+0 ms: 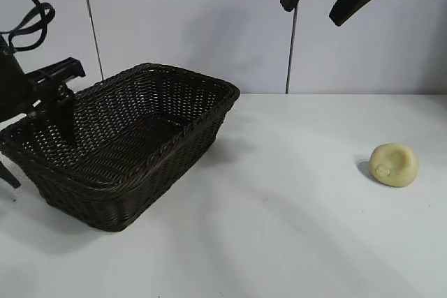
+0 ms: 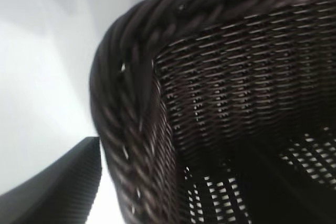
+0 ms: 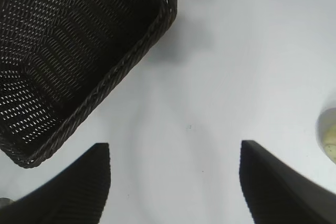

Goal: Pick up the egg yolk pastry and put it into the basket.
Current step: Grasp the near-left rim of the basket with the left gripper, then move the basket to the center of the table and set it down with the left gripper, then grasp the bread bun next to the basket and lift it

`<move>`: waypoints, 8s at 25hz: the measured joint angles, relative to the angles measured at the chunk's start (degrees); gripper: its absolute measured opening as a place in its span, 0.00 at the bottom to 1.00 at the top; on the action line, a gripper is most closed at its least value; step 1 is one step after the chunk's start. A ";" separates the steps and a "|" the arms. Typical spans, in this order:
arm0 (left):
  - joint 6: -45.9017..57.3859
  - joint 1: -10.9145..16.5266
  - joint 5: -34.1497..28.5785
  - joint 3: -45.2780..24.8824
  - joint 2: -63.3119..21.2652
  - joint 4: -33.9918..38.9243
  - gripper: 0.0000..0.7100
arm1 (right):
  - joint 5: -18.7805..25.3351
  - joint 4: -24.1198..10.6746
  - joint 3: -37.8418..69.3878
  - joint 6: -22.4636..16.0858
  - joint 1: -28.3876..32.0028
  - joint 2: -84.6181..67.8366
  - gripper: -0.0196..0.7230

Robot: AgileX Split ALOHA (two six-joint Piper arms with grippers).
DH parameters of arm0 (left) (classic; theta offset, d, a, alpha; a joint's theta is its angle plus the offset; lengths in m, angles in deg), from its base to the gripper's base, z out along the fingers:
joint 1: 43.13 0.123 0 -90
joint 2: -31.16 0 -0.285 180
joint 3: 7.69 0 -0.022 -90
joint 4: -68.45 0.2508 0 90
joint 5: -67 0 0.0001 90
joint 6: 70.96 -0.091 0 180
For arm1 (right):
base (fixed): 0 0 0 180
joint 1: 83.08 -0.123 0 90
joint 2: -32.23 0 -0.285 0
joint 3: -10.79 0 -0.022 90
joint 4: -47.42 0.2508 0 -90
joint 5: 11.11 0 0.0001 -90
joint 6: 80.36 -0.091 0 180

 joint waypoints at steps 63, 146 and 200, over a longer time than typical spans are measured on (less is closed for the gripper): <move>-51.74 7.36 -21.87 27.04 9.57 -9.36 0.14 | 0.44 0.06 0.00 0.00 0.00 0.00 0.71; -65.81 -0.30 -21.90 32.54 2.30 -18.46 0.76 | 1.30 0.06 0.00 0.00 0.00 0.00 0.71; -65.75 -0.30 -17.70 30.46 2.30 -21.97 0.76 | 1.60 -11.24 2.56 -1.06 13.51 2.72 0.71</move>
